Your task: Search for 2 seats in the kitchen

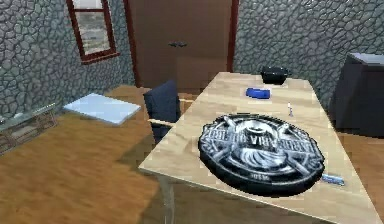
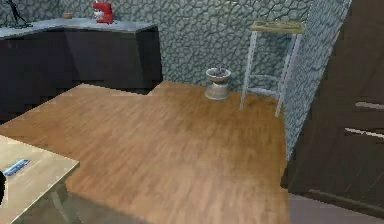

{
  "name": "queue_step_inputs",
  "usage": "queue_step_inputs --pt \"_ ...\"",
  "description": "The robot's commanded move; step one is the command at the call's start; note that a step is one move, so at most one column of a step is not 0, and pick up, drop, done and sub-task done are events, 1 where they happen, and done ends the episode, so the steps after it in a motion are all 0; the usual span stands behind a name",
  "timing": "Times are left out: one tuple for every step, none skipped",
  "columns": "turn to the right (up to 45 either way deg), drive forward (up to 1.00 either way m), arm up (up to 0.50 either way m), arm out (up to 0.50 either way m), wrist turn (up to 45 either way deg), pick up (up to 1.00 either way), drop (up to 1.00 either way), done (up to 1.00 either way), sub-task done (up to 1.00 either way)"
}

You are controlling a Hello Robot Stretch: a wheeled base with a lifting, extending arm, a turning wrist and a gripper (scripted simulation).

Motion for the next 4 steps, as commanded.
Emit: queue_step_inputs --pt "45.0 0.0 0.0 0.0 0.0 0.0 0.0 0.0 0.0" --pt "45.0 0.0 0.0 0.0 0.0 0.0 0.0 0.0 0.0" --pt "9.0 0.0 0.0 0.0 0.0 0.0 0.0 0.0 0.0" --pt "0.0 1.0 0.0 0.0 0.0 0.0 0.0 0.0 0.0"
